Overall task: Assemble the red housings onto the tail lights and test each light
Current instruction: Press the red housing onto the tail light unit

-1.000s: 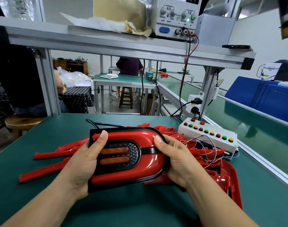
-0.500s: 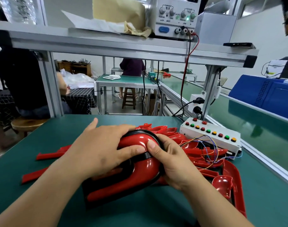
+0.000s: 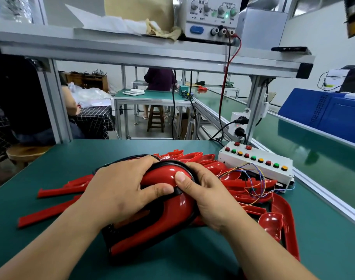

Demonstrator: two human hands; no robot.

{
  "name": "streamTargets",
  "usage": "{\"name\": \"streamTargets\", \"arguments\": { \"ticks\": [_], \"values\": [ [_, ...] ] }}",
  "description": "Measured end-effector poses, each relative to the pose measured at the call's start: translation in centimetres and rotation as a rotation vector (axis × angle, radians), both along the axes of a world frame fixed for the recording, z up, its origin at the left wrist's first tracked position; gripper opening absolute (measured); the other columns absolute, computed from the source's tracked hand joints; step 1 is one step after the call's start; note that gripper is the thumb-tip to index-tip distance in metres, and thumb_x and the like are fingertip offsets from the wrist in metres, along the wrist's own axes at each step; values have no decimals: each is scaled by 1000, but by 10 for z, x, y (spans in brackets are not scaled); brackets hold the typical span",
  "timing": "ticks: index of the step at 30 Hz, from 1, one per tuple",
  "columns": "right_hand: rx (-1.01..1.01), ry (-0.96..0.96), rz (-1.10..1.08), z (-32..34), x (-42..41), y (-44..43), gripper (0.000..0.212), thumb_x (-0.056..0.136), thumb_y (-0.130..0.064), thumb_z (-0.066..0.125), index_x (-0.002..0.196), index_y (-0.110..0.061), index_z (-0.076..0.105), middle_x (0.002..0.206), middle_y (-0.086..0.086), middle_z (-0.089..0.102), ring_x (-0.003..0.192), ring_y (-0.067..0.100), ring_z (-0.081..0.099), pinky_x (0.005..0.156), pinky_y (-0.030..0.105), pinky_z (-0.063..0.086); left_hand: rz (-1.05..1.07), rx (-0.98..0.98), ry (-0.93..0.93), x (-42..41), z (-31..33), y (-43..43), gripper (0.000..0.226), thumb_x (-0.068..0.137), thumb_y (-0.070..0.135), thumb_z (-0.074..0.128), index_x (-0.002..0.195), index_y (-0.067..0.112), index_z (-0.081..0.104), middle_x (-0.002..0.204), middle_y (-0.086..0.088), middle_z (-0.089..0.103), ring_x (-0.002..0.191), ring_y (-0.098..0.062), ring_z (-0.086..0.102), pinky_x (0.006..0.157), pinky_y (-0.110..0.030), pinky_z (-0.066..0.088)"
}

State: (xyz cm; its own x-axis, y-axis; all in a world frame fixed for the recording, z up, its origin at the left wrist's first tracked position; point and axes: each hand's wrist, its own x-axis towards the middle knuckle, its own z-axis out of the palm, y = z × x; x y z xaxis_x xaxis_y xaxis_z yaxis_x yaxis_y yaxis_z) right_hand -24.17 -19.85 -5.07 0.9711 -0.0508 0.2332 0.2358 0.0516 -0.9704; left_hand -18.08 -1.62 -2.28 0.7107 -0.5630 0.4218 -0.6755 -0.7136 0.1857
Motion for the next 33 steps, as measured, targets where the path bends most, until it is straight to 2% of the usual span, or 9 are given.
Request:
{"name": "streamTargets", "arguments": {
  "ticks": [3, 5, 9, 12, 14, 18, 24, 27, 33],
  "values": [
    [109, 98, 45, 2, -1, -2, 42, 82, -37, 68, 112, -8, 63, 107, 23, 68, 84, 29, 66, 73, 38, 56, 19, 21, 37, 3, -2, -2, 103, 49, 101, 10, 134, 50, 37, 126, 27, 57, 115, -2, 54, 76, -26, 36],
    [192, 212, 102, 6, -2, -3, 57, 83, -56, 58, 114, -9, 67, 110, 20, 70, 93, 38, 68, 81, 46, 57, 26, 37, 93, 4, 0, -3, 106, 46, 104, 13, 138, 55, 29, 133, 30, 52, 121, 0, 50, 79, -25, 34],
    [267, 352, 68, 12, -1, -4, 62, 87, -64, 42, 108, -15, 73, 106, 19, 72, 94, 36, 71, 74, 46, 60, -4, 8, 175, 0, 9, 1, 116, 42, 106, 22, 146, 54, 23, 139, 31, 42, 130, 0, 41, 104, -28, 37],
    [227, 390, -20, 12, -2, -4, 45, 89, -50, 54, 111, -13, 68, 105, 24, 70, 85, 39, 67, 78, 58, 55, 20, -348, 250, 15, 23, 23, 75, 72, 88, 42, 134, 45, 48, 123, 26, 55, 112, 3, 52, 94, -20, 40],
    [190, 392, -42, 14, -3, -9, 38, 88, -40, 60, 112, -12, 67, 106, 22, 71, 86, 38, 67, 83, 61, 51, 164, -447, 239, 36, 33, 43, 33, 93, 50, 55, 121, 34, 61, 117, 9, 66, 103, -6, 59, 87, -23, 42],
    [133, 430, -54, 18, -2, -18, 26, 93, -30, 60, 110, -11, 68, 101, 13, 72, 82, 32, 70, 70, 47, 58, 320, -163, 306, 77, 47, 60, 21, 97, 25, 58, 115, 25, 69, 117, -1, 68, 108, -18, 60, 90, -27, 43],
    [-105, 555, -12, 21, -3, -11, 28, 101, -29, 48, 112, -7, 61, 97, 17, 65, 66, 27, 67, 46, 34, 54, 41, 164, 386, 103, 44, 6, 21, 94, 18, 63, 109, 27, 74, 98, 8, 72, 92, -6, 65, 87, -20, 48],
    [-347, 585, -18, 25, -4, -16, 28, 103, -30, 41, 109, -9, 58, 97, 23, 63, 64, 27, 65, 49, 34, 56, -70, 282, 396, 105, 31, -28, 34, 91, 7, 59, 108, 32, 74, 85, 15, 68, 82, -1, 61, 82, -19, 48],
    [-484, 629, 145, 28, -9, -26, 25, 106, -24, 36, 108, -4, 51, 75, 18, 60, 50, 18, 62, 49, 25, 52, -238, 535, 401, 100, 10, -63, 53, 83, -4, 60, 116, 36, 71, 100, 2, 50, 90, -13, 53, 89, -31, 49]
  ]
}}
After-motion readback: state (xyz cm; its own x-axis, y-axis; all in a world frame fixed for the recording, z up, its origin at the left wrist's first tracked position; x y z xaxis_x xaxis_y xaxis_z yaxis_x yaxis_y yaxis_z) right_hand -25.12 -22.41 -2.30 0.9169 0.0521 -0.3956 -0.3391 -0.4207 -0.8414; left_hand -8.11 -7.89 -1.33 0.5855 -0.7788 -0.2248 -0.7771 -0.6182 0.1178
